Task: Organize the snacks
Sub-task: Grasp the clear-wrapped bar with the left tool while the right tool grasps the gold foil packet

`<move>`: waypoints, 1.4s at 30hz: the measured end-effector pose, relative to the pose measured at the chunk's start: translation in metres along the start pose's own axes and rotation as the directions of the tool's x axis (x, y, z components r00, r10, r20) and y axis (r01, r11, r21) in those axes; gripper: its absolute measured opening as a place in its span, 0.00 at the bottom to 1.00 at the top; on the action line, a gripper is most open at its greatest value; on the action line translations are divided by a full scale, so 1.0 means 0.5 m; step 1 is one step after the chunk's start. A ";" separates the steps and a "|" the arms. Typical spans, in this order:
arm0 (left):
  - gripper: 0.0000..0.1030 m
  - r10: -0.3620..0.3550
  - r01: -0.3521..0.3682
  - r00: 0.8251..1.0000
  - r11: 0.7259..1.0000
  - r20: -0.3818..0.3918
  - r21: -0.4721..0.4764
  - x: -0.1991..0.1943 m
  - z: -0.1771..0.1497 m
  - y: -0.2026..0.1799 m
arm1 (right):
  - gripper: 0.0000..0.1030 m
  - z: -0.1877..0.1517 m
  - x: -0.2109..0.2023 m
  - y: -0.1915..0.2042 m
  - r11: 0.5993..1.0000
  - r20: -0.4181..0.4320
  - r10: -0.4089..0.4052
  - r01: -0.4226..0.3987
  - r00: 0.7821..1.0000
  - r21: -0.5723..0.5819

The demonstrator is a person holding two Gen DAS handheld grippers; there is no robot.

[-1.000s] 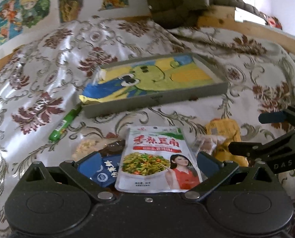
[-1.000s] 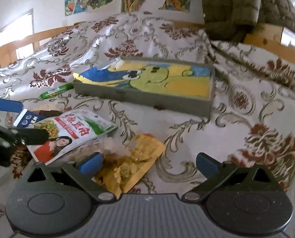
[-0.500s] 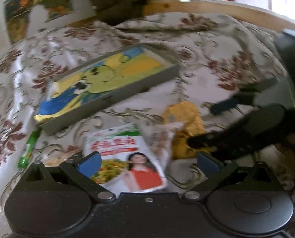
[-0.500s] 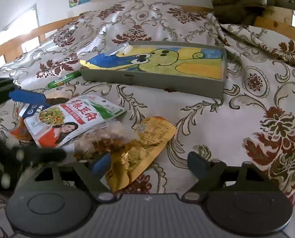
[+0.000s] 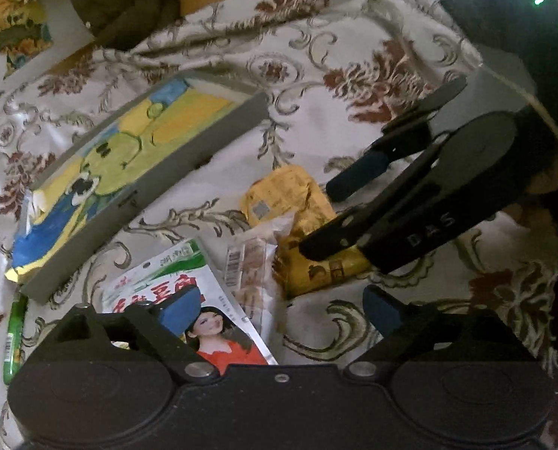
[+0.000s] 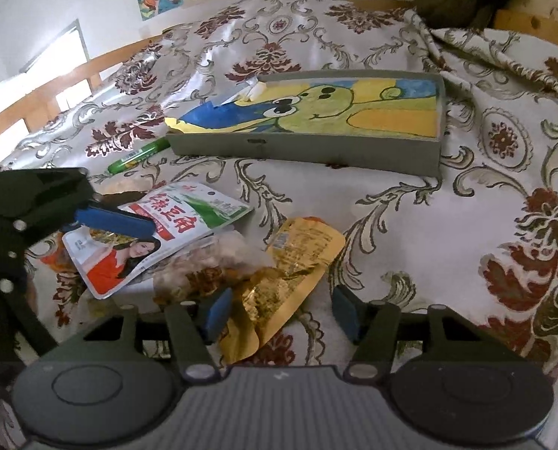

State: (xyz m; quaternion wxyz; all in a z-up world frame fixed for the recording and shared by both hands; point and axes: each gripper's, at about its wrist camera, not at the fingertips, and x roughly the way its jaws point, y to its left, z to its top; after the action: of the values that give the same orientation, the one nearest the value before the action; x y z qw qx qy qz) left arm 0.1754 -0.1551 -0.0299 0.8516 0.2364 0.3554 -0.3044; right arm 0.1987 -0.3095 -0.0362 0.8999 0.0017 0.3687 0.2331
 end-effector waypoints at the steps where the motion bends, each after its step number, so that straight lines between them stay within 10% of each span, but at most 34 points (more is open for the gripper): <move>1: 0.89 0.009 -0.009 1.000 1.000 -0.007 -0.009 0.007 0.001 0.004 | 0.62 0.001 0.002 -0.005 1.000 0.000 0.010 -0.010 1.000 0.008; 16: 0.63 -0.017 0.017 1.000 0.999 -0.002 -0.048 0.008 0.030 -0.009 | 0.37 0.013 -0.006 -0.024 1.000 0.042 -0.021 0.021 0.999 0.015; 22: 0.63 0.044 -0.050 0.995 0.997 -0.086 -0.066 0.034 0.032 0.002 | 0.36 0.017 -0.018 -0.049 0.996 0.060 -0.064 0.060 0.996 0.066; 33: 0.42 -0.061 0.020 0.984 0.972 -0.169 -0.233 0.019 -0.016 0.028 | 0.38 0.012 -0.019 -0.058 0.996 0.002 0.014 -0.014 1.000 0.093; 42: 0.42 0.045 -0.119 0.979 0.920 -0.201 -0.374 0.010 -0.025 -0.002 | 0.46 0.004 0.011 -0.038 0.995 -0.035 0.040 -0.036 0.999 0.089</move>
State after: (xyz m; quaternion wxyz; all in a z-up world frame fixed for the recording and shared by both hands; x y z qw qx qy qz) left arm 0.1720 -0.1500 -0.0418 0.8560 0.1076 0.4765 -0.1691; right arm 0.2116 -0.3239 -0.0415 0.8874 0.0444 0.3950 0.2337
